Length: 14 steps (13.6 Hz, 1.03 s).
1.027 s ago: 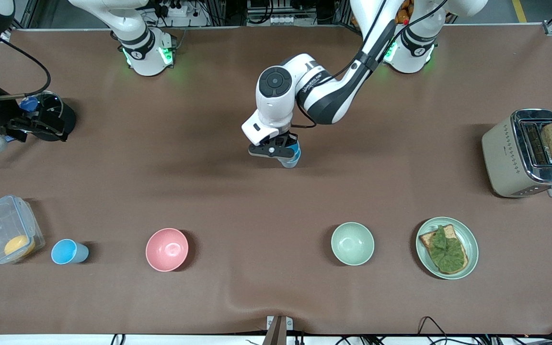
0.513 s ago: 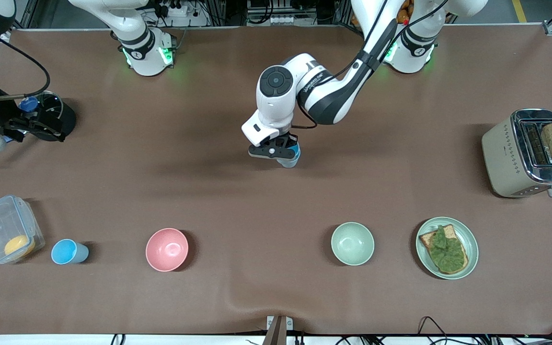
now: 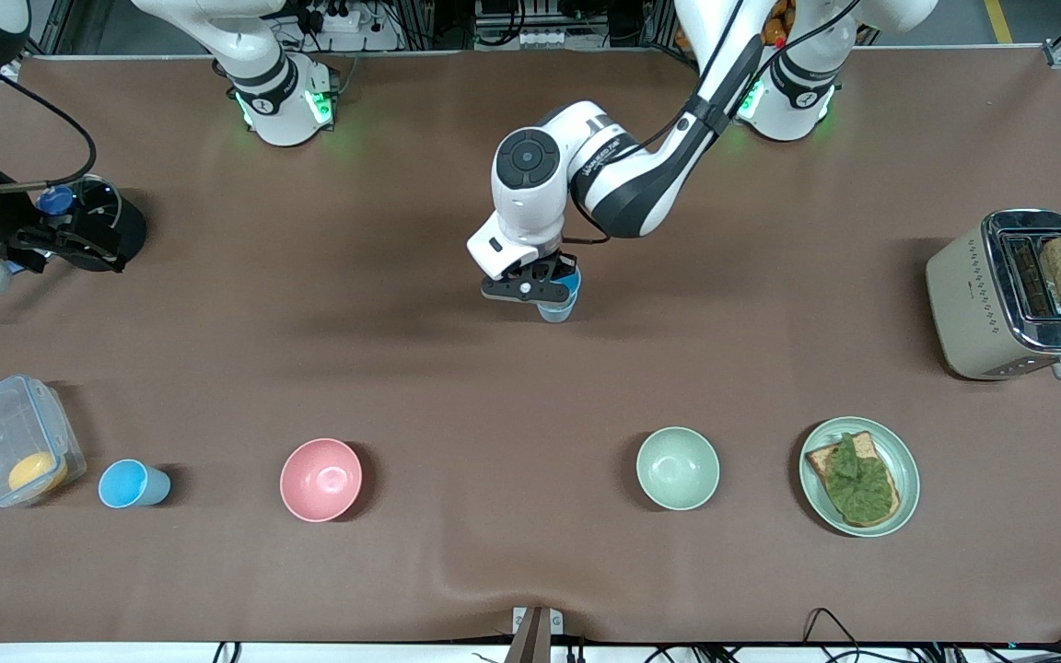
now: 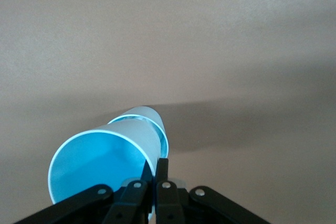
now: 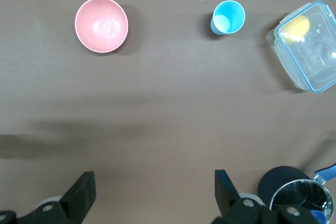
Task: Stack blue cups with both arms
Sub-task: 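Lower the blue cup into the tissue cup with the left gripper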
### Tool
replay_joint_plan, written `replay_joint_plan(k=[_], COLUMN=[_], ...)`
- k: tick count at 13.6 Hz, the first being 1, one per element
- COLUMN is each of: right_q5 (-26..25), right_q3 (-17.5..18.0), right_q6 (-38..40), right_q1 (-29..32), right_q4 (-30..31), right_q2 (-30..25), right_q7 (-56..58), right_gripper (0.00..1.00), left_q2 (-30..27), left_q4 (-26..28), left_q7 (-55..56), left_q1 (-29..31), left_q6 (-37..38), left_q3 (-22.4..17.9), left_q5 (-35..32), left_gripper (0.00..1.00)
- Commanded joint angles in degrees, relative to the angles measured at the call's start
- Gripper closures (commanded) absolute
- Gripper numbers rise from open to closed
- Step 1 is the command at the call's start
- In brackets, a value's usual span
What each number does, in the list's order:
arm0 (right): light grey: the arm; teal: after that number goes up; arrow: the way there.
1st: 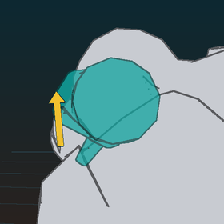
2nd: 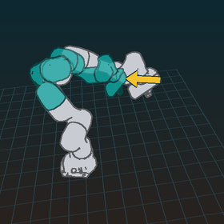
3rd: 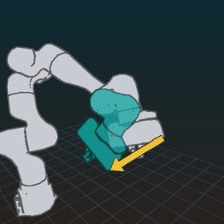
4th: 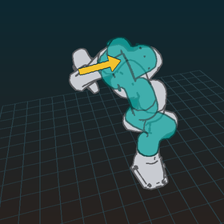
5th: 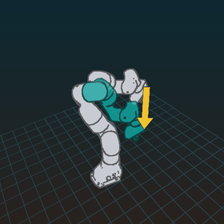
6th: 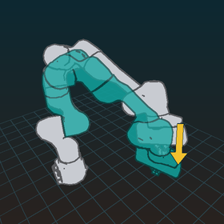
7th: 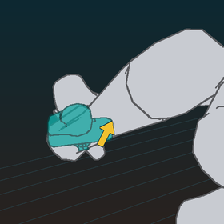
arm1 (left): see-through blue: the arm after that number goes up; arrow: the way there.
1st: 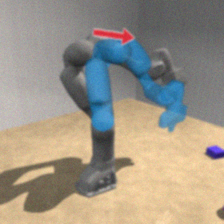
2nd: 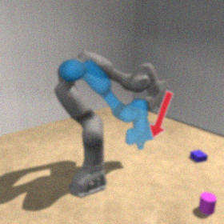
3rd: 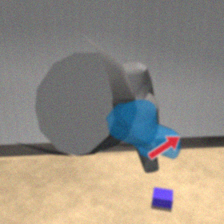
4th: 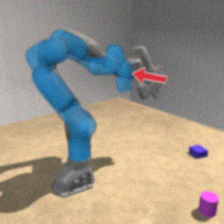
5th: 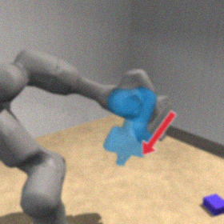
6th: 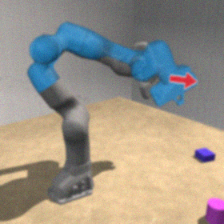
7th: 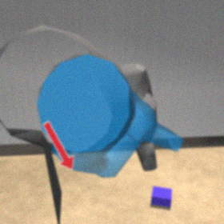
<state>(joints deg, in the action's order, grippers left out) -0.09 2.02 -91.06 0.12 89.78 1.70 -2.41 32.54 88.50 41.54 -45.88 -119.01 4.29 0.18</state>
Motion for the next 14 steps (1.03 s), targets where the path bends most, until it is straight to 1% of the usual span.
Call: replay_joint_plan(k=[1, 4, 5, 6, 7, 8, 9, 11, 12, 13, 14], right_q5=[-0.61, -0.61, -0.61, -0.61, -0.61, -0.61, -0.61, -0.61, -0.61, -0.61, -0.61], right_q3=[0.18, 0.18, 0.18, 0.18, 0.18, 0.18, 0.18, 0.18, 0.18, 0.18, 0.18], right_q6=[0.71, 0.71, 0.71, 0.71, 0.71, 0.71, 0.71, 0.71, 0.71, 0.71, 0.71], right_q1=[0.23, 0.23, 0.23, 0.14, 0.23, 0.23, 0.23, 0.23, 0.32, 0.32, 0.23], right_q4=[-1.01, -1.01, -1.01, -1.01, -1.01, -1.01, -1.01, -1.01, -1.01, -1.01, -1.01], right_q2=[0.41, 0.32, 0.41, 0.41, 0.41, 0.32, 0.41, 0.32, 0.32, 0.41, 0.41], right_q7=[0.65, 0.56, 0.56, 0.56, 0.65, 0.65, 0.65, 0.56, 0.65, 0.65, 0.56], right_gripper=[0.0, 0.0, 0.0, 0.0, 0.0, 0.0, 0.0, 0.0, 0.0, 0.0, 0.0], left_q2=[-0.99, -0.64, -0.47, -0.38, -0.38, -0.55, -1.25, -2.92, -4.58, -6.86, -8.97], left_q4=[1.15, 0.72, 0.45, 0.45, 0.45, 0.36, 0.1, 0.1, 0.1, 0.1, 0.45], left_q7=[0.2, 1.17, 1.08, 1.26, 1.26, 1.08, 0.47, -0.14, -0.24, -0.41, -0.93], left_q1=[-0.7, -0.7, -0.79, -0.97, -1.32, -1.58, -1.32, -1.06, -0.97, -0.36, 2.43], left_q6=[0.71, 0.71, 0.71, 0.71, 0.62, 0.36, 0.45, 0.45, 0.45, 0.36, 0.36], left_q3=[-0.68, -0.68, -0.68, -0.68, -0.68, -0.77, -1.03, -2.88, -4.88, -8.04, -9.63], left_q5=[0.26, 0.7, 0.61, 0.52, 0.26, -0.35, -1.23, -0.54, -0.19, 1.3, 2.7], left_gripper=[1.0, 1.0, 0.99, 0.74, 0.32, 0.0, 0.0, 0.0, 0.0, 0.0, 0.0])
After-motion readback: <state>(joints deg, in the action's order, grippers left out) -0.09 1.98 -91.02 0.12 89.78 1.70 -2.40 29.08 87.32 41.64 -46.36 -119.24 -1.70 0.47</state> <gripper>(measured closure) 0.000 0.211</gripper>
